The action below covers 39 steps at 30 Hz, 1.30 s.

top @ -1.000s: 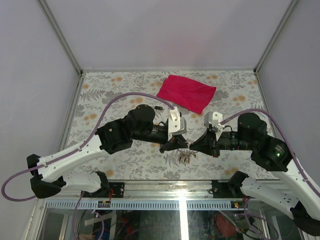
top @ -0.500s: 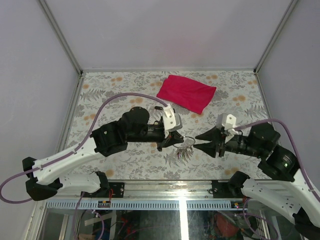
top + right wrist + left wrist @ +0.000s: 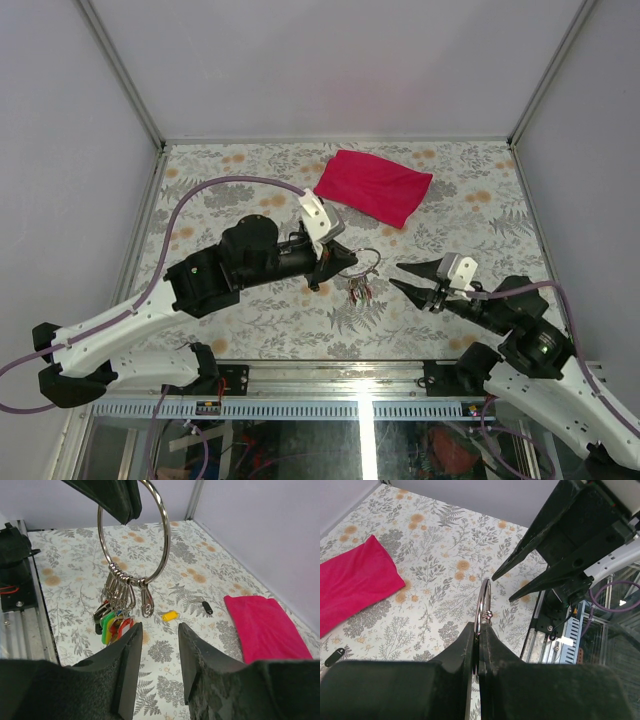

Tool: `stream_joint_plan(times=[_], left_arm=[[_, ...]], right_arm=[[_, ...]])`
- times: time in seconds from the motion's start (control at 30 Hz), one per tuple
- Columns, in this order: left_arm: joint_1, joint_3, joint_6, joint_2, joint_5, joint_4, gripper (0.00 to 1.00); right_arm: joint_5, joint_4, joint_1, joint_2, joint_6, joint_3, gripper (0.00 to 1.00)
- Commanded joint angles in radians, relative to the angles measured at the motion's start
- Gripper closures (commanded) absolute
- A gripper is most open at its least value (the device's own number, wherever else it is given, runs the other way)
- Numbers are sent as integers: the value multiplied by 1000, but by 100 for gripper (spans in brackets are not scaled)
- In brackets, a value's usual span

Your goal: Put the keys on the keyring

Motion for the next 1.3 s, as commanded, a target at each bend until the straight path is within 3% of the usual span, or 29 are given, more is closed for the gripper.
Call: stream_joint_plan(times=[0.0, 0.73, 1.27], left_arm=[[3, 17, -39, -20, -42, 105, 100], [2, 33, -44, -21, -63, 102, 100], [2, 35, -45, -12, -56, 99, 100]], right_arm=[[12, 181, 2, 21, -90, -22, 60], [-85, 221, 2, 137, -149, -65, 64], [-24, 265, 2, 127, -121, -75, 72]])
